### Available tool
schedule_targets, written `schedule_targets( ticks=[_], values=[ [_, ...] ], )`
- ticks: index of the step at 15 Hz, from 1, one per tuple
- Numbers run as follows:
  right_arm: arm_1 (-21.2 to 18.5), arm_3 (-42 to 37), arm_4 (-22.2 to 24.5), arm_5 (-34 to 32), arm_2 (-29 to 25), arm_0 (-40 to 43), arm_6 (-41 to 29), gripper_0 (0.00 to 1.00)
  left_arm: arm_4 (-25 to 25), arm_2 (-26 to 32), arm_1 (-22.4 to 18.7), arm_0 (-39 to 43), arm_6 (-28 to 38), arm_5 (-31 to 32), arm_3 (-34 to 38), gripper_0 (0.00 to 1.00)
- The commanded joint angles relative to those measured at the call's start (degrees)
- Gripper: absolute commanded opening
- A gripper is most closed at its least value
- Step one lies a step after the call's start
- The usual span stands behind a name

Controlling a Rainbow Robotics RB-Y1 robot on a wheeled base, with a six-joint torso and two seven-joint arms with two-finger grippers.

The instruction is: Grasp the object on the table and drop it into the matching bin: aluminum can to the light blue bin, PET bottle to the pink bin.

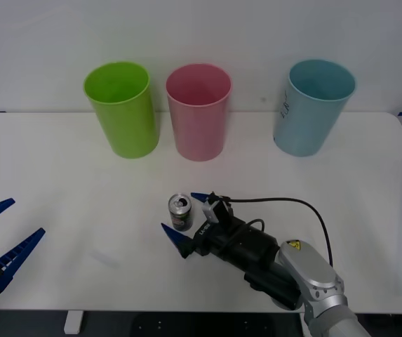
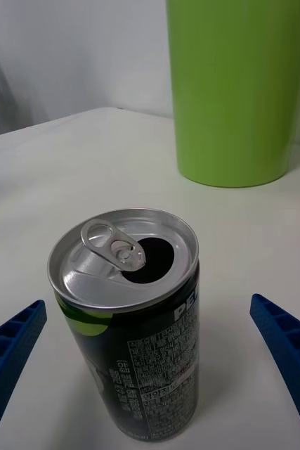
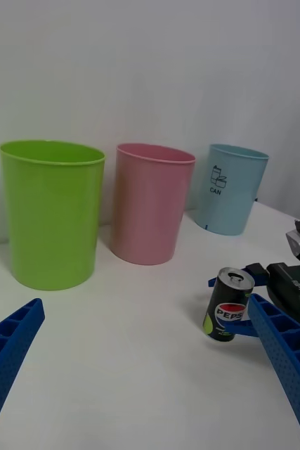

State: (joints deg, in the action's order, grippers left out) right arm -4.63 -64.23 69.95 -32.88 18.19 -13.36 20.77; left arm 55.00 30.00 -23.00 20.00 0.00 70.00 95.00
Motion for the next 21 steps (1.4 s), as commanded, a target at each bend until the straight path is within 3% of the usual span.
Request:
schedule_targets(
  ticks=[1,14,19,21],
  values=[
    [0.0,0.0,-0.1,0.0,-0.1,0.0,0.4,0.0,0.0,0.0,0.0,0.0,0.0,0.0,0.0,1.0],
    [-0.8,-1.9,-1.5,-0.1,-0.9,0.3,0.4,0.0,0.0,0.0,0.0,0.0,0.0,0.0,0.0,1.0],
    [-3.9,-9.8,-1.7,1.1,-2.3,4.5,-2.1,0.0,0.0,0.0,0.0,0.0,0.0,0.0,0.0,1.0],
    [-6.2,-13.6,-1.7,1.5,-2.5,6.2,-6.4,0.0,0.0,0.0,0.0,0.0,0.0,0.0,0.0,1.0]
  ],
)
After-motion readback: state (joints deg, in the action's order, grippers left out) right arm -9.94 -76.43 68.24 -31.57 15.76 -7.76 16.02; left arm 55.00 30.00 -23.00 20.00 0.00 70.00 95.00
